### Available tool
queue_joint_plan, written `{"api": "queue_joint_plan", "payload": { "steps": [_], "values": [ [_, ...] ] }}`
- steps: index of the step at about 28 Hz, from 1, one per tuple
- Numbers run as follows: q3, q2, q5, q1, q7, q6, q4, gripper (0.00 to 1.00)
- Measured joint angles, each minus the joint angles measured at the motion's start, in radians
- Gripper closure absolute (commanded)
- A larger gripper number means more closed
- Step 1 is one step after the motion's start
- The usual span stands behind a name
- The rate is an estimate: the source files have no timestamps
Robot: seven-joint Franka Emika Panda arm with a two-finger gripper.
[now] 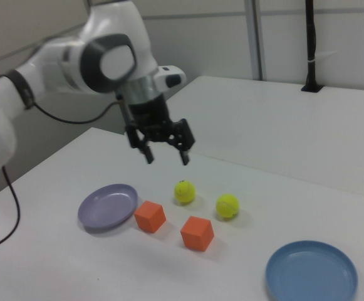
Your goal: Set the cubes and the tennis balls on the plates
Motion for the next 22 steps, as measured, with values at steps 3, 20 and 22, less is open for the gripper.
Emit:
{"api": "queue_joint_plan", "payload": {
  "steps": [3,20,22],
  "values": [
    [0.0,0.047,0.0,0.0,0.0,0.105,-0.002,0.0],
    [-0.002,0.385,-0.135,0.003,0.006,0.764,-0.077,0.0],
    [-0.002,0.419,-0.173,0.004,0.017,0.796,-0.082,0.0]
  ]
}}
